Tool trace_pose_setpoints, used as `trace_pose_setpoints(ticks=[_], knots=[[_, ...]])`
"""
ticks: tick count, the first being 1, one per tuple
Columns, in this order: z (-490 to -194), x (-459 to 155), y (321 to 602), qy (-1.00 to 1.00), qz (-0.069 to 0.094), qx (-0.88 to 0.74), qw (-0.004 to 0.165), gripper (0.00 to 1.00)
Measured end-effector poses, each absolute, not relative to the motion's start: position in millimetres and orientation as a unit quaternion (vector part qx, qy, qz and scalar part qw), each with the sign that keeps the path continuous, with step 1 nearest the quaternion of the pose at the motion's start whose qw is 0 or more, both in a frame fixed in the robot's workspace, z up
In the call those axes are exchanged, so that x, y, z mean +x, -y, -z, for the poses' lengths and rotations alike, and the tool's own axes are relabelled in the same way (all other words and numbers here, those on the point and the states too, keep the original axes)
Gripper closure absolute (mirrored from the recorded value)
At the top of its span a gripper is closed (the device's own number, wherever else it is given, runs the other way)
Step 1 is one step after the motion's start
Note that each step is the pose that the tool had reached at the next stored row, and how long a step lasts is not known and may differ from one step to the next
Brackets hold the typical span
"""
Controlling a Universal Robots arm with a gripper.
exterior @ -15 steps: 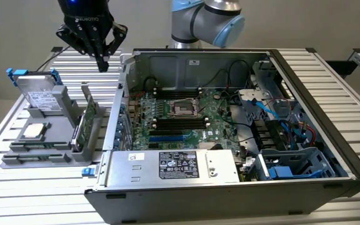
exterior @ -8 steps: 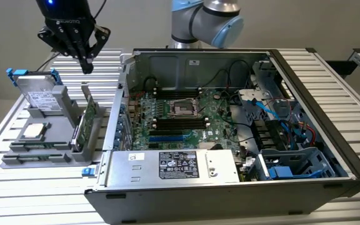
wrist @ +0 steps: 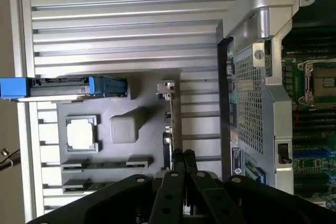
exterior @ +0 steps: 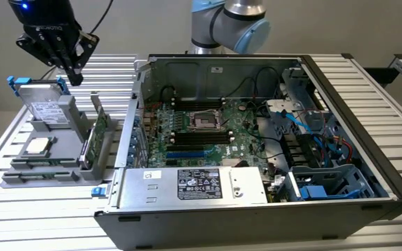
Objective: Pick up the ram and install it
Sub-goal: 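Reach for the ram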
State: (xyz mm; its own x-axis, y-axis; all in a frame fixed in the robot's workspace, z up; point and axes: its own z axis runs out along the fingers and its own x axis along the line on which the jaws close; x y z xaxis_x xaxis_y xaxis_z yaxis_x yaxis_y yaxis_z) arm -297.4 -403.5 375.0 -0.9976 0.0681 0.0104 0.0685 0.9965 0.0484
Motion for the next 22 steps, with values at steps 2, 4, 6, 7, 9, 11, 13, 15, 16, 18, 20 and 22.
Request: trace_pose_setpoints(ticks=[2,4,6,7,9,11,13,15,16,18,20,22], knots=[[-374,-306,404,0.999,0.024,-0.034,0.005,0.9],[-373,-316,406,0.999,0.024,-0.034,0.007,0.9],[-371,-325,408,0.999,0.025,-0.034,0.008,0.9],[-371,-329,410,0.999,0.025,-0.034,0.009,0.9],[-369,-338,413,0.999,0.026,-0.034,0.009,0.9],[-369,-344,418,0.999,0.026,-0.034,0.009,0.9],[-368,-349,423,0.999,0.027,-0.034,0.009,0.9],[-368,-353,430,0.999,0.027,-0.034,0.009,0.9],[-367,-355,433,0.999,0.027,-0.034,0.009,0.9],[-367,-359,439,0.999,0.027,-0.034,0.009,0.9],[-367,-363,445,0.999,0.028,-0.034,0.009,0.9],[-366,-367,451,0.999,0.028,-0.034,0.009,0.9]])
